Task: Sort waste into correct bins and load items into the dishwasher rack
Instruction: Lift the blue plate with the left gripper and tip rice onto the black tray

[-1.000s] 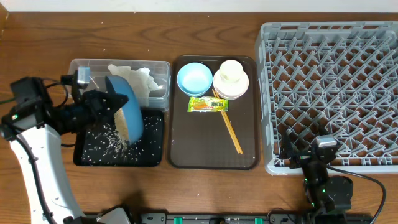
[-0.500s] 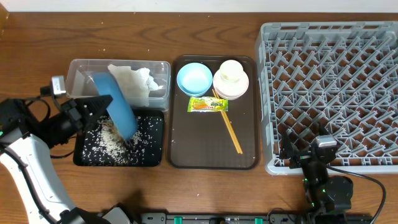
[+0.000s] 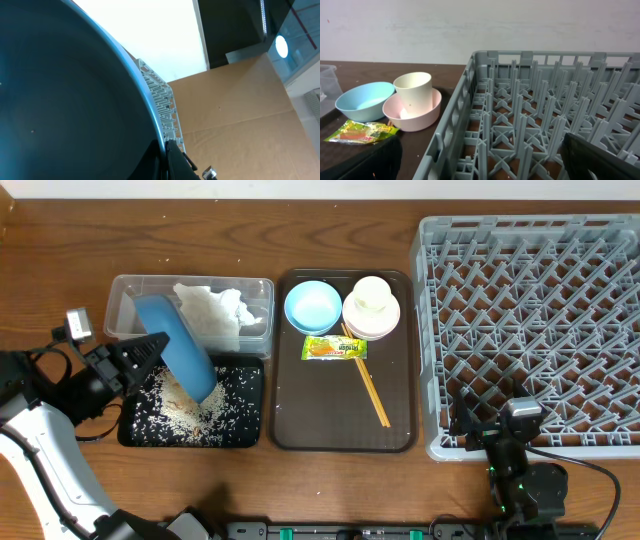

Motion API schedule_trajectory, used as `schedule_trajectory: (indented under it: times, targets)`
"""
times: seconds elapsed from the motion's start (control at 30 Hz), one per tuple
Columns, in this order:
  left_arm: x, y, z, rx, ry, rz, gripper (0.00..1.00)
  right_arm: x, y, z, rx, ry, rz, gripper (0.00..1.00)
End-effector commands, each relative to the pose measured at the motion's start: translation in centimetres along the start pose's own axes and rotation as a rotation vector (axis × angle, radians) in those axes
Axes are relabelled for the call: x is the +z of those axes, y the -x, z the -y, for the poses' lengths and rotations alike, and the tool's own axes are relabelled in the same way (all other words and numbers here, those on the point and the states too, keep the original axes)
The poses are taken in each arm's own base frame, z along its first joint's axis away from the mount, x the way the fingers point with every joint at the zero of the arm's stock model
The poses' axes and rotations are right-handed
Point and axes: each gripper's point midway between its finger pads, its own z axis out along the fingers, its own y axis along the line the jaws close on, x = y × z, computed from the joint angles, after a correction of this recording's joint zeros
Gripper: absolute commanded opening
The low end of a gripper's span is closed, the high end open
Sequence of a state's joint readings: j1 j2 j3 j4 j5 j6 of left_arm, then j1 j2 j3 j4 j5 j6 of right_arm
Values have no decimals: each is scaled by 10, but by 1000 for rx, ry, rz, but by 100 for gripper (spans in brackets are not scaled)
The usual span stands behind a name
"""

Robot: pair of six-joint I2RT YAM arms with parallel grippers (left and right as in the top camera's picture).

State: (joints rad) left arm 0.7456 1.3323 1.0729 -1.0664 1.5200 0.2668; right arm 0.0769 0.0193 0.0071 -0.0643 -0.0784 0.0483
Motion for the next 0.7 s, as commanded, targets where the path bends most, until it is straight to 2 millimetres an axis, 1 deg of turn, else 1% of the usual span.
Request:
schedule_trajectory:
  times: [0.0,0.17,0.27,0.5,0.6,0.67]
  targets:
    - [-2,1,11,39,-47,18,6,0,-1,0,0,3,-4,99]
    - [-2,1,10,34,-47,18,6,0,-1,0,0,3,-4,99]
    - [-2,1,11,-2,-48,17,6,0,-1,0,0,3,-4,99]
    - [-2,3,9,4,-48,18,6,0,-1,0,0,3,-4,99]
    - [-2,3,9,-29,-48,17,6,0,-1,0,0,3,-4,99]
    - [-2,5,8,-8,-47,18,6,0,-1,0,0,3,-4,99]
